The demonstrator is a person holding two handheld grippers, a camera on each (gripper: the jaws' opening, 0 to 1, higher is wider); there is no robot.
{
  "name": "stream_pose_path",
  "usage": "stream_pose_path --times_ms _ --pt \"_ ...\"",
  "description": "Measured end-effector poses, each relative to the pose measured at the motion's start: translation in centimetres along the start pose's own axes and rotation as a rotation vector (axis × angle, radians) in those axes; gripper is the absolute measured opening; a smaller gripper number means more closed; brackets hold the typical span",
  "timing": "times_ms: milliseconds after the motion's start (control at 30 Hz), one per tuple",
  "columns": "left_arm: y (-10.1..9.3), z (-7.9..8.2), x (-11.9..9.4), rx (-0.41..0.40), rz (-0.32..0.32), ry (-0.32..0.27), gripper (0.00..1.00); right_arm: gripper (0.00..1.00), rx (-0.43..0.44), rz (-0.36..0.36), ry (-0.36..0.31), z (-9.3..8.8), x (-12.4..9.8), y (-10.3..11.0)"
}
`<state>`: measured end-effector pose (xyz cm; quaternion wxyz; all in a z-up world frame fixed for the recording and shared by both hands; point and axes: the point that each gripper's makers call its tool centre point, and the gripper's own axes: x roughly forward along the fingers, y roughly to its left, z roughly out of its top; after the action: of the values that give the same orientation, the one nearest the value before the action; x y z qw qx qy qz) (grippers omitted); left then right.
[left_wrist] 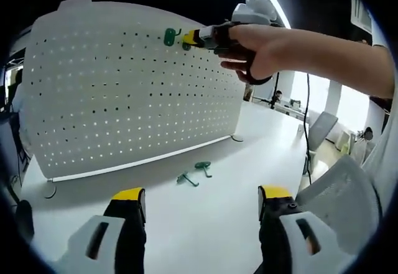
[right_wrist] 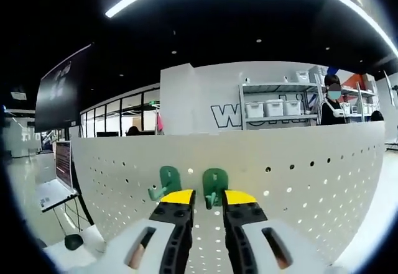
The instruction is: Insert the hook assembly into the mounting plate slot until the hook locks in place.
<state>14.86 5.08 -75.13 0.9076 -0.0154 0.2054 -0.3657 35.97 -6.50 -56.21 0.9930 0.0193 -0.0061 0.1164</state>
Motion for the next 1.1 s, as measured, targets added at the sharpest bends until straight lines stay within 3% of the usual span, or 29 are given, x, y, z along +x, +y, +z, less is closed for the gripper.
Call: stream_pose_path --times_ms 233,367,667,1100 --pt "0.0 0.0 0.1 -0.005 0.002 0.002 0.76 0.32 -0.001 0.052 0.027 -1.3 -0.7 -0.5" --pt "0.0 -0.1 0.2 -0.005 0.000 0.006 0.75 0.47 -0.029 0.086 0.011 -1.2 -1.0 -0.1" --pt "0.1 -0.1 0.2 -0.005 -0.001 0.009 0.76 0.61 -0.058 0.148 0.009 -1.5 -1.4 0.9" --pt "0.1 -0.2 0.1 -0.006 -0.001 0.013 0.76 0.61 -0.050 0.192 -0.011 -1.4 -2.1 0.6"
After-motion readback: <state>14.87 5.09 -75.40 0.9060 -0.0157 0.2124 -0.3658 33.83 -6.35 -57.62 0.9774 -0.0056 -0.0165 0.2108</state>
